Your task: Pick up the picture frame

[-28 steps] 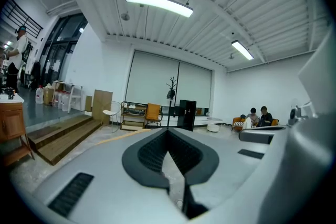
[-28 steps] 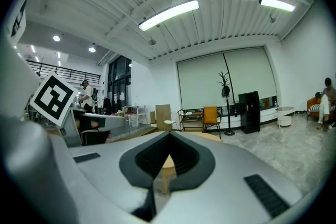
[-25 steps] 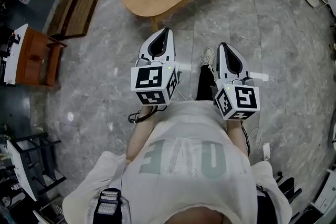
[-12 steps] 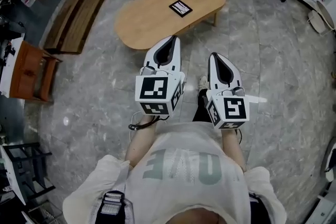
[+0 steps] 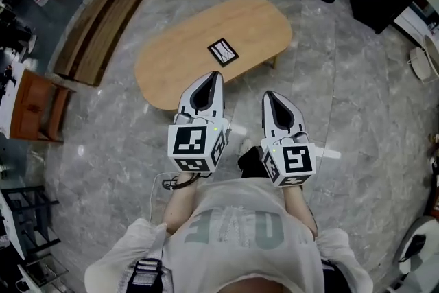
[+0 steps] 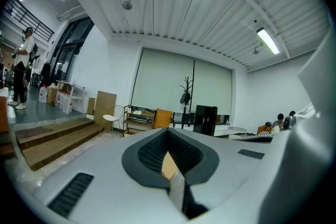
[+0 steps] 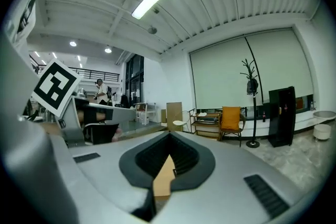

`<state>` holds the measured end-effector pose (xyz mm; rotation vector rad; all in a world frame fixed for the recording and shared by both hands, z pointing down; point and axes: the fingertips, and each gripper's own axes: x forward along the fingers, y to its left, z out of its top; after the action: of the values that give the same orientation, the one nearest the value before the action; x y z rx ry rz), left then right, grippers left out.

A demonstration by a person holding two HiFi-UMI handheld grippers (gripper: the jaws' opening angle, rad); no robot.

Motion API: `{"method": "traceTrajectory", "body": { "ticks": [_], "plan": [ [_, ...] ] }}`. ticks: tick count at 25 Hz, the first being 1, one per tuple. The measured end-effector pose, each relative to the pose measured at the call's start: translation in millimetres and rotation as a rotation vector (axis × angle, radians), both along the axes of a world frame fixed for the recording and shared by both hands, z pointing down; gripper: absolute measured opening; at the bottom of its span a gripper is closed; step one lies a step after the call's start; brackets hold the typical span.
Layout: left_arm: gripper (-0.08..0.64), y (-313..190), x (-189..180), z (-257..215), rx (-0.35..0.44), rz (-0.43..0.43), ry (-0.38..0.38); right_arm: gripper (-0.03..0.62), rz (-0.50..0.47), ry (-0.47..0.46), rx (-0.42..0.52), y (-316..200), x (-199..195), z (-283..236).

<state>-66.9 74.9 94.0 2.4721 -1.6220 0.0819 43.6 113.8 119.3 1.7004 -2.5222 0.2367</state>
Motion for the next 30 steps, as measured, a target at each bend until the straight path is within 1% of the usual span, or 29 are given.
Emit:
{"method": "traceTrajectory", "body": {
  "ticks": [4, 7, 9, 14, 18, 22, 25, 30],
  "plan": [
    [0.009, -57.5, 22.6, -10.0, -0.044, -0.047, -0.024, 0.005, -0.063, -0.004, -0.025, -59.1, 23.2, -19.7],
    [0.009, -85.0, 33.9, -20.4, -0.042, -0.075, -0.02, 0.005, -0.095, -0.002, -0.013, -93.9, 36.1, -29.0],
    [0.009, -96.7, 35.5, -23.4, -0.043, -0.084, -0.018, 0.005, -0.113, 0.014, -0.003, -111.6, 37.0, -29.0],
    [0.009, -120.7, 25.6, -17.7, -0.07, -0.098, 0.011, 0.005, -0.162, 0.037, 0.011, -137.1, 20.6, -27.5],
    [0.009, -142.5, 31.1, -29.4, -0.037, -0.088, 0.013, 0.005, -0.142, 0.043, 0.047, -153.2, 20.3, -40.6],
    [0.009, -154.0, 38.4, -44.4, 0.005, -0.072, -0.025, 0.005, -0.103, 0.018, 0.077, -162.1, 22.6, -55.1],
    [0.009, -158.9, 36.9, -53.7, 0.026, -0.068, -0.032, 0.005, -0.094, 0.016, 0.112, -165.3, 19.5, -68.9],
    [0.009, -165.0, 38.8, -45.0, 0.026, -0.046, -0.055, 0.005, -0.078, 0.018, 0.12, -169.5, 15.6, -67.3]
  ]
}}
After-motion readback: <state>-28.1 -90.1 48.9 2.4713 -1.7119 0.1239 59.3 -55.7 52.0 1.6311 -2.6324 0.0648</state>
